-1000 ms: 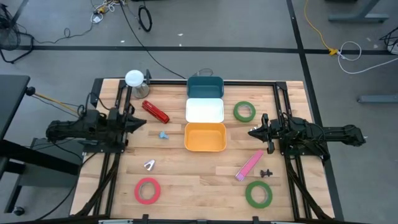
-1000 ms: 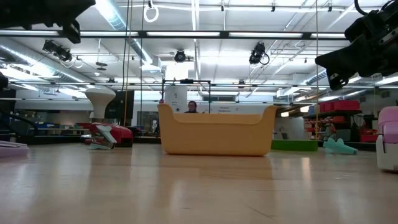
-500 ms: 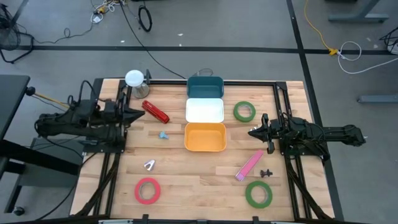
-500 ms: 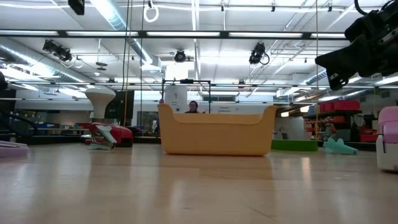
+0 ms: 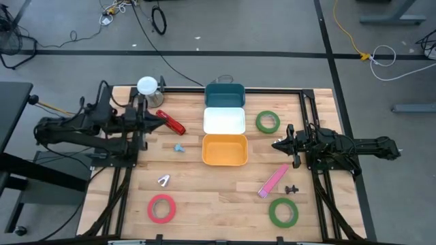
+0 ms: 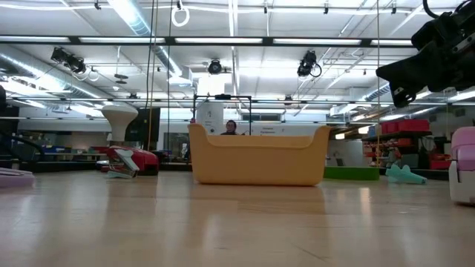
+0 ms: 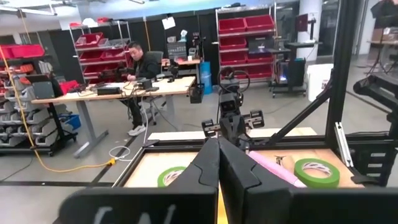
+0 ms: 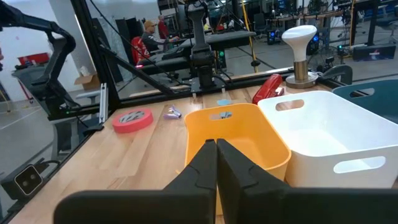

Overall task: Pick and place Stapler, Stapler remover, tape
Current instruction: Put the red stapler into the yellow bin

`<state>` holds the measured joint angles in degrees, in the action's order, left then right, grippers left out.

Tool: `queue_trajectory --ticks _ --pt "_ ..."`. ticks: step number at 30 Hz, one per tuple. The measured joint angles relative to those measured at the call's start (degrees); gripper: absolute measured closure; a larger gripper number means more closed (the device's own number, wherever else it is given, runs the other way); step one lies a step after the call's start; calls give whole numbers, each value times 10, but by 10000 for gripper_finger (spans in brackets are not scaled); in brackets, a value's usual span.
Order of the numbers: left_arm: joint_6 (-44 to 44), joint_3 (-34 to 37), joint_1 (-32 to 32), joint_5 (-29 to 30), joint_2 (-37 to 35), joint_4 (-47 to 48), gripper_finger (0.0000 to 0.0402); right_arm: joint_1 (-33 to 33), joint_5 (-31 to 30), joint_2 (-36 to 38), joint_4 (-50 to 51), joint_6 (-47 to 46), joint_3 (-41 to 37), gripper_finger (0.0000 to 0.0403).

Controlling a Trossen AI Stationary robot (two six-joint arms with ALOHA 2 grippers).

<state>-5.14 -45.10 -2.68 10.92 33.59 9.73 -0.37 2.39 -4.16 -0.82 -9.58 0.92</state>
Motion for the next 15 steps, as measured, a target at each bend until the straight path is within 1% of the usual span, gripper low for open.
queue_trajectory --ticks 5,10,15 --pt "28 -18 0 0 24 -3 399 0 0 0 0 0 0 396" --pt "32 -22 0 0 39 -26 399 0 0 0 0 0 0 396" --pt "37 -22 0 0 60 -26 399 0 0 0 0 0 0 396"
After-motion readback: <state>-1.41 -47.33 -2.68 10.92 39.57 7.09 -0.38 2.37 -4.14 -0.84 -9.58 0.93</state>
